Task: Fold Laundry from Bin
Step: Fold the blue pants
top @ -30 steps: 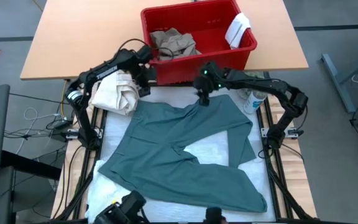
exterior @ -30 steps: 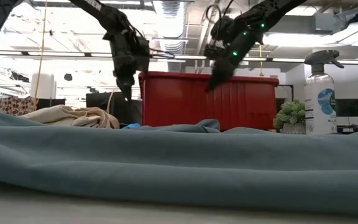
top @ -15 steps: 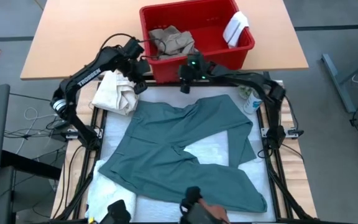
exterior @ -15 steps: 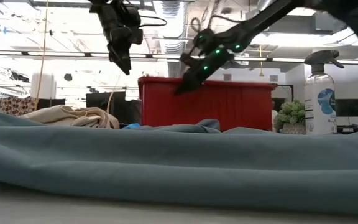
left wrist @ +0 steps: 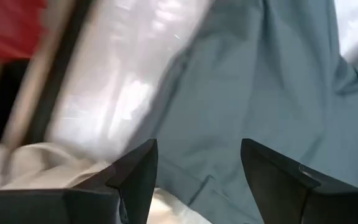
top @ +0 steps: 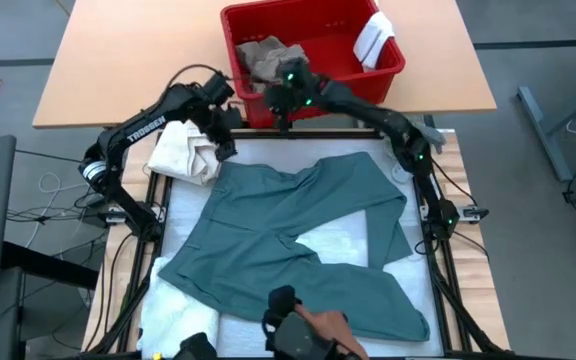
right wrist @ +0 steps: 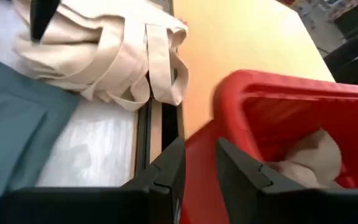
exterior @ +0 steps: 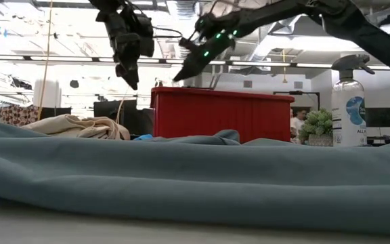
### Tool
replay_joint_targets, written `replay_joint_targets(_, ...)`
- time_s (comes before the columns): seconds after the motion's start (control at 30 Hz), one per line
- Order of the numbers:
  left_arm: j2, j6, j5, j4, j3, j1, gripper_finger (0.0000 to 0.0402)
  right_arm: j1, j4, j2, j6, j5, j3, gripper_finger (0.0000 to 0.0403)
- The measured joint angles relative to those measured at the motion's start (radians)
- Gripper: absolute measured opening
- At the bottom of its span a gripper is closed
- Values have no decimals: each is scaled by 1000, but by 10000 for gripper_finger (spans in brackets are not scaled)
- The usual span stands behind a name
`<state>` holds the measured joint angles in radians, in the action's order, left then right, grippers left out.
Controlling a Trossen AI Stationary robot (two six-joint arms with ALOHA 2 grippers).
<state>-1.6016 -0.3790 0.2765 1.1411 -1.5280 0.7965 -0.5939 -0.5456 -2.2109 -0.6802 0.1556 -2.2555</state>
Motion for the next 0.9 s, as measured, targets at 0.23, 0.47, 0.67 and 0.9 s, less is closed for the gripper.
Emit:
replay_joint_targets(0.23,-1,19,7,-94,158,-38,219,-71,-105,30,35,57,-58,112)
replay_joint_targets(0.47,-1,52,22,-87,191,-74,219,-52,-229,23,-22,133,-13,111)
replay_joint_targets(0.67,-1,89,30,-127,191,-81,219,-60,-8,-56,-15,63,1,107)
replay_joint_targets(0.9,-1,81,11,-151,191,-83,219,-35,192,-141,-46,57,0,107)
